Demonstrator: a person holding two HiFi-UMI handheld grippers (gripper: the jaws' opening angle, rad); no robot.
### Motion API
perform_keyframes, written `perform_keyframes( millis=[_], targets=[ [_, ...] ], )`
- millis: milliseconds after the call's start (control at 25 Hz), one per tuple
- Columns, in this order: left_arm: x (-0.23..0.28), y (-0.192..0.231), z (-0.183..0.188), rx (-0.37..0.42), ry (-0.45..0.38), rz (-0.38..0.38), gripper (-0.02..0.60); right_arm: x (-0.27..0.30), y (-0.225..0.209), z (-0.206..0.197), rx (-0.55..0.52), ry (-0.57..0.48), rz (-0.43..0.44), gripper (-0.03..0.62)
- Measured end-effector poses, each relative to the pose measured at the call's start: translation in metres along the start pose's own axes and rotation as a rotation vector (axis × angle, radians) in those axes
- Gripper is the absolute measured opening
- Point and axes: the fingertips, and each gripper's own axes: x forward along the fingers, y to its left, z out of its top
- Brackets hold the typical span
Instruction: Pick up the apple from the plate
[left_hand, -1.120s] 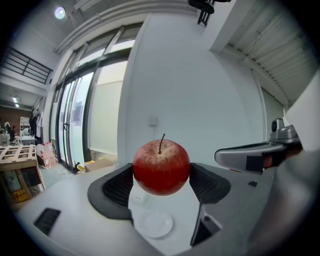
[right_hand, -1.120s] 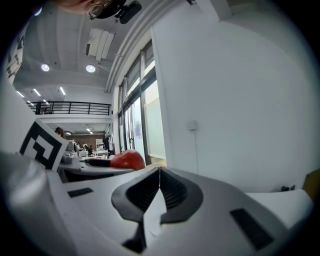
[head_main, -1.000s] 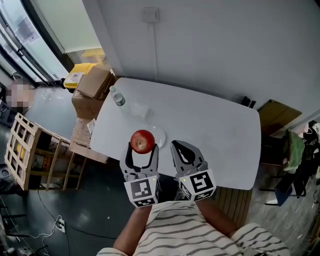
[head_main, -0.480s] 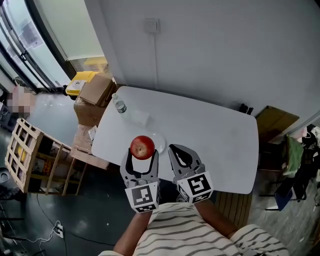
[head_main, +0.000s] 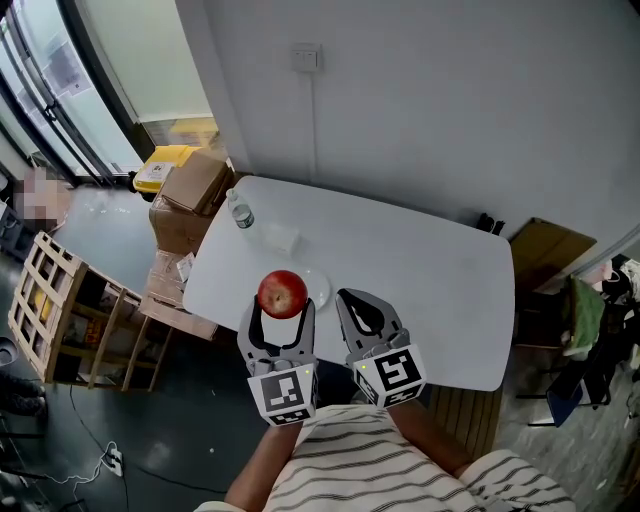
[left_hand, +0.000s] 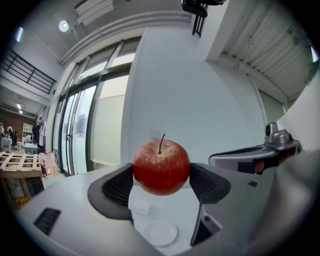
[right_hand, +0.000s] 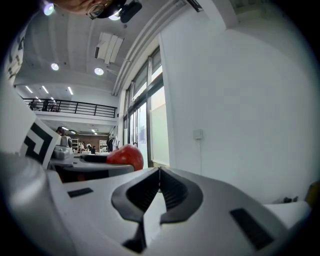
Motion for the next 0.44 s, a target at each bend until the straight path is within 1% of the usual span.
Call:
perform_keyframes(
  millis=[440],
  targets=[
    [-0.0032, -0.0011, 0.0056, 0.005, -0.016, 0.009, 0.360, -0.0015, 0.0001, 0.0034, -0.005, -0.008, 0.002, 0.014]
  ],
)
